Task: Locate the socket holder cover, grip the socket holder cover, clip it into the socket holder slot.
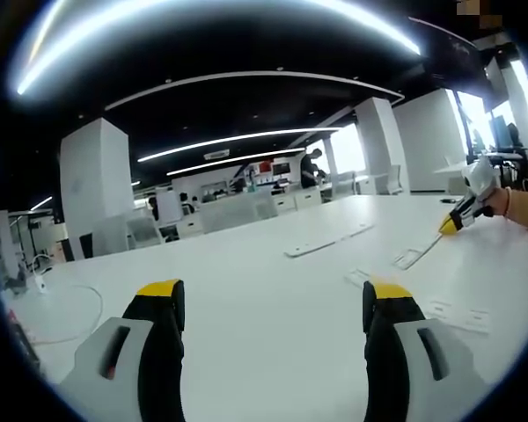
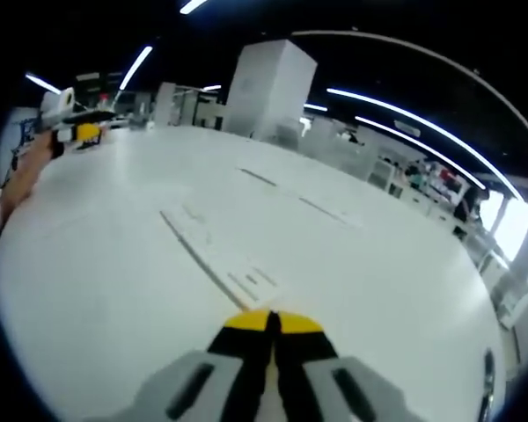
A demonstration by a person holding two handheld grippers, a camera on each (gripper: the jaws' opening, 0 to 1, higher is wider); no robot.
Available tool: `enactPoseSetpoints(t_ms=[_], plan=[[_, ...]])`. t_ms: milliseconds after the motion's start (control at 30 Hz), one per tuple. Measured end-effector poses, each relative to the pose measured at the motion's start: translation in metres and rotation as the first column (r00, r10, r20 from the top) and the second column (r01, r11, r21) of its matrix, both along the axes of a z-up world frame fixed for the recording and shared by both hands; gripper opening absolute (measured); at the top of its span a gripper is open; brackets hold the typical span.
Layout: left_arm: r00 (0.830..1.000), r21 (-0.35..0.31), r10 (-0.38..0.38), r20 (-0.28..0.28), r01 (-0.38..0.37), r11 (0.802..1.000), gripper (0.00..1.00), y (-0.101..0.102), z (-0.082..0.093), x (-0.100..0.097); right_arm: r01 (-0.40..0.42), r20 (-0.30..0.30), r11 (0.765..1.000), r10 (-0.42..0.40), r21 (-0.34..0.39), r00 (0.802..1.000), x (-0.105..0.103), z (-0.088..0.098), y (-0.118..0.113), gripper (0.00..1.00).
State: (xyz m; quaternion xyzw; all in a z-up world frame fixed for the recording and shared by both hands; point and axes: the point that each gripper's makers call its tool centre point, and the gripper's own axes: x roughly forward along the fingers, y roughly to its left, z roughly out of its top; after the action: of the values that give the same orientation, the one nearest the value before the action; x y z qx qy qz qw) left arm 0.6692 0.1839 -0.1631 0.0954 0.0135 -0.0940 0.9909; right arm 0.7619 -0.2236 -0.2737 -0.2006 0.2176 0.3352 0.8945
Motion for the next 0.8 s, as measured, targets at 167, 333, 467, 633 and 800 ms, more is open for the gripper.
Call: enactPoseSetpoints(t_ms=[167,333,467,633,800], plan=[[1.0,0.004,0.002,-0.004,-0.002,1.0,0.82,0.0,-0.001,0.001,-0.035,-0.036,0.999,0.035,0.008,0.999,-0.009,-0.001,0.001,0.04],[1.0,0.005,0.003,-0.004,-0.003,1.0,0.82,0.002,0.0,0.003,-0.071,-0.055,0.996,0.074,0.053,0.996,-0.016,-0.002,0.009,0.04],[1.0,0.005,0.004,-0.004,-0.004,1.0,0.82,0.004,0.002,0.005,-0.08,-0.052,0.995,0.083,0.057,0.995,-0.016,-0.002,0.01,0.04],[1.0,0.005,0.003,-0.006,-0.003,1.0,0.82,0.004,0.002,0.005,-0.094,-0.044,0.993,0.097,0.069,0.994,-0.018,-0.003,0.015,0.04],[1.0,0.005,0.004,-0.005,-0.004,1.0,0.82,0.003,0.002,0.004,-0.105,-0.037,0.992,0.107,0.067,0.994,-0.021,-0.003,0.019,0.04]])
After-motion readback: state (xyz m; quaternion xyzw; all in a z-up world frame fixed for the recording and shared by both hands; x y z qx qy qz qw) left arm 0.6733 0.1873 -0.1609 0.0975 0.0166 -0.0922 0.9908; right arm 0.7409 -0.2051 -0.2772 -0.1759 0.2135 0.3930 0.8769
